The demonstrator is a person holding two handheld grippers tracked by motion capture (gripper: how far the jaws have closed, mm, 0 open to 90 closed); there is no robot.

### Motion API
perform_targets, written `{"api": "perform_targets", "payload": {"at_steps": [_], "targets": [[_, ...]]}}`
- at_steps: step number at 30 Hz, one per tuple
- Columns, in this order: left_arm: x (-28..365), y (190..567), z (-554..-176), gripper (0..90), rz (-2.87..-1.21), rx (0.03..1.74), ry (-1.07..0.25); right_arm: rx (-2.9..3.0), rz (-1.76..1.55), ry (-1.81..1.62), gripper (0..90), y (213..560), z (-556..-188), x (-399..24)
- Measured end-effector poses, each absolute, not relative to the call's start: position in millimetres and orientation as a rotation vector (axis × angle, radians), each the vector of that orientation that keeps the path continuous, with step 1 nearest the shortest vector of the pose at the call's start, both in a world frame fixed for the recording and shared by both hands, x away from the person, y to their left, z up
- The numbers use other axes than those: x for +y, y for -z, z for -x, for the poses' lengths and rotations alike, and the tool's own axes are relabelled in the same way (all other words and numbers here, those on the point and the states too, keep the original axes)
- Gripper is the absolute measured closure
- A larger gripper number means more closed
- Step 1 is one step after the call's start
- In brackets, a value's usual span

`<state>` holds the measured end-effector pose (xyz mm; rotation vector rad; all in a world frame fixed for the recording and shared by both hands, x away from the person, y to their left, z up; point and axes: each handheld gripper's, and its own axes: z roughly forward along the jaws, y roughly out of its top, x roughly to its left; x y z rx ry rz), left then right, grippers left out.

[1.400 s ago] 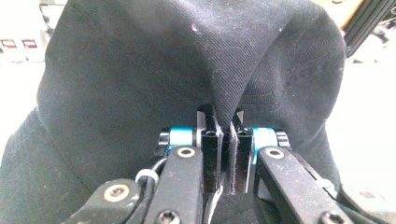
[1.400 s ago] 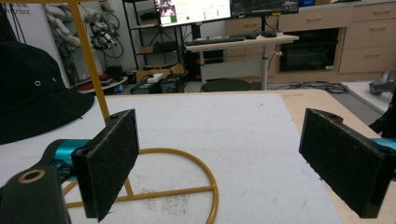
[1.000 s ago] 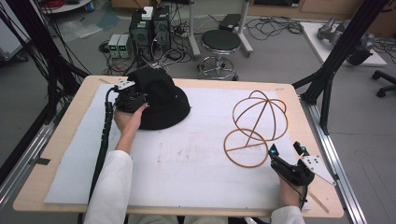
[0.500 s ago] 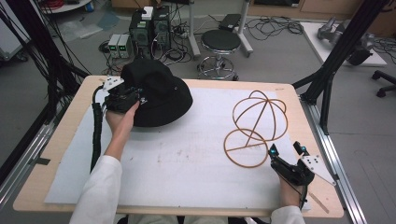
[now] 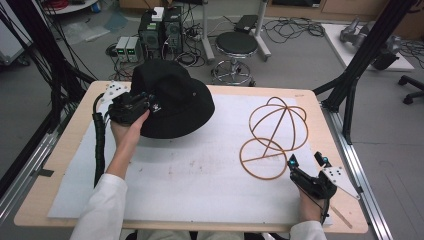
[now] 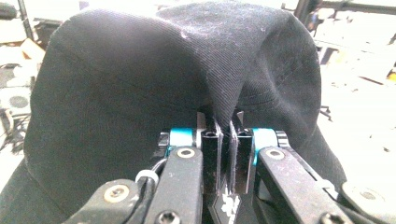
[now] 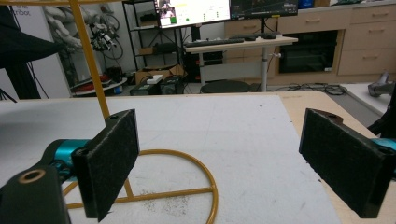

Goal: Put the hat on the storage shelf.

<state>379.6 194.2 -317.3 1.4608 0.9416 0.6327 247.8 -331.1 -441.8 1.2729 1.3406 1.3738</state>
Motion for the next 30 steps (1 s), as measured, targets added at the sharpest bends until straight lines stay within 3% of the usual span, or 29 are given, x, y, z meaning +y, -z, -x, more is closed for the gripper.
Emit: {"api": "perform_targets", "payload": {"at_steps": [30], "targets": [[140, 245, -342, 85.9, -1.392, 0.588, -0.603, 1.331, -1.271, -1.374, 11.4, 441, -248, -330]]}}
